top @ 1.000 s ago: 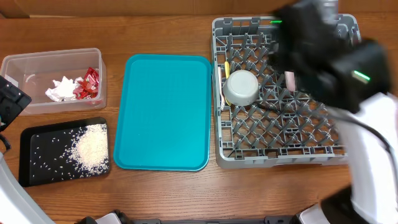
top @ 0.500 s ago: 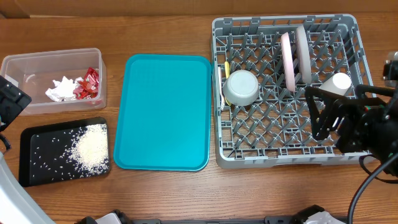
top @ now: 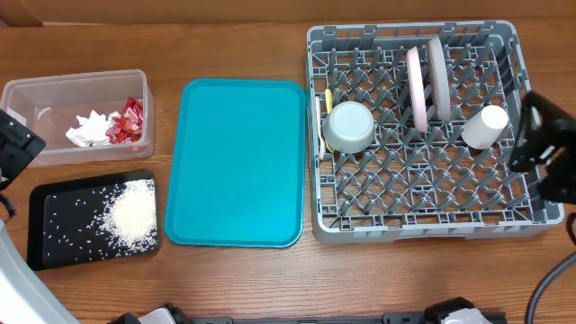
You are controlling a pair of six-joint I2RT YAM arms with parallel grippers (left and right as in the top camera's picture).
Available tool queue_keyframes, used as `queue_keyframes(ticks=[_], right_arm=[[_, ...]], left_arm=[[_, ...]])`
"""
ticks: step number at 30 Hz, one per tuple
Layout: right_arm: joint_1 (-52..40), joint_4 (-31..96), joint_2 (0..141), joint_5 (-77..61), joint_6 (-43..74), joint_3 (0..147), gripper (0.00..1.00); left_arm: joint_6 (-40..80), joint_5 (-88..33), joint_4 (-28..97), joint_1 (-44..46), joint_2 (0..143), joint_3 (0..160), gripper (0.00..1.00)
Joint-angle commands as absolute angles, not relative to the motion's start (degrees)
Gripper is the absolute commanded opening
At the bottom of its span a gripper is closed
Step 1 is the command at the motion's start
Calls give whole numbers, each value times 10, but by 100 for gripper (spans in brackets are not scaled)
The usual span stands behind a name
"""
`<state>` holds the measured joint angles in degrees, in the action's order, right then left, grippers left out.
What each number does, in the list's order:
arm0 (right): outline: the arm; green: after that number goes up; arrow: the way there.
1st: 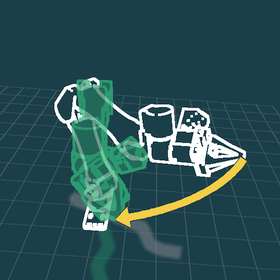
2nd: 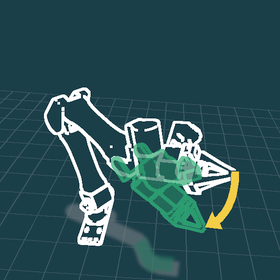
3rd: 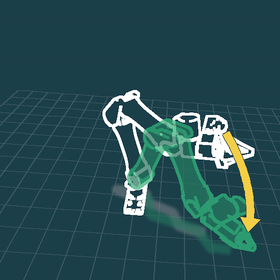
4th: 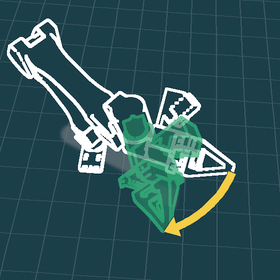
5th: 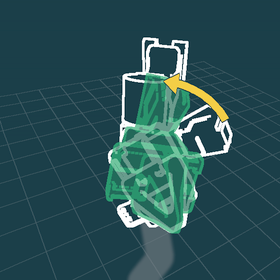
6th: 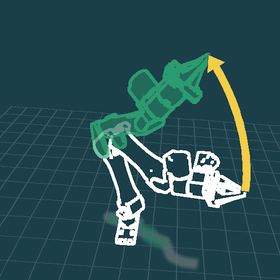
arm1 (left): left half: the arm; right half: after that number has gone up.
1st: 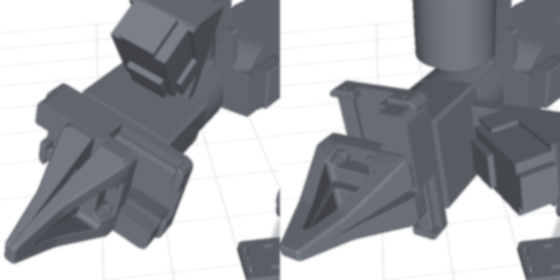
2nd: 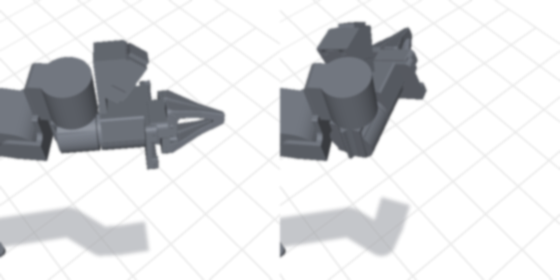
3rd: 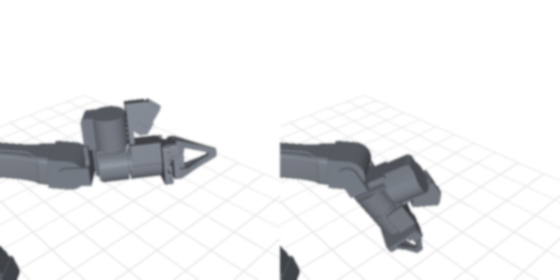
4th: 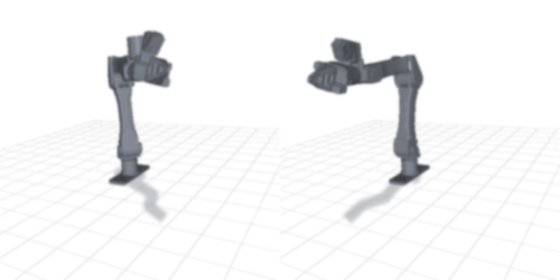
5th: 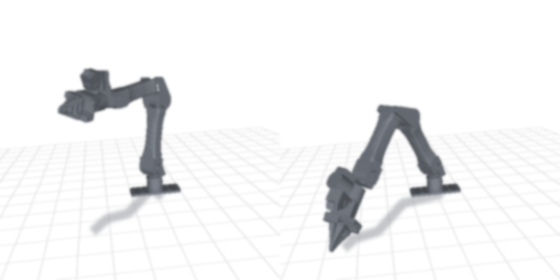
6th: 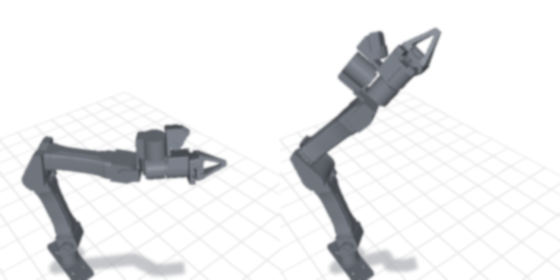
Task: Sort waste into correct bins and load items into the dishwasher rack
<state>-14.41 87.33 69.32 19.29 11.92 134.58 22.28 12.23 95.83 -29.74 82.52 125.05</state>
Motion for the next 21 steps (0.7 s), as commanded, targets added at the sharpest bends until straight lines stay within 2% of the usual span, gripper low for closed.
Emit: queue_keyframes(ticks=[1,6,12,21], right_arm=[[-87,815,650,166,68,1273,100],[-37,651,538,147,69,1011,100],[23,486,391,61,70,695,100],[32,335,161,41,77,342,100]], left_arm=[[227,124,958,-300,825,1259,100],[227,124,958,-300,825,1259,100],[227,124,958,-300,825,1259,100],[227,124,958,-300,825,1259,100]])
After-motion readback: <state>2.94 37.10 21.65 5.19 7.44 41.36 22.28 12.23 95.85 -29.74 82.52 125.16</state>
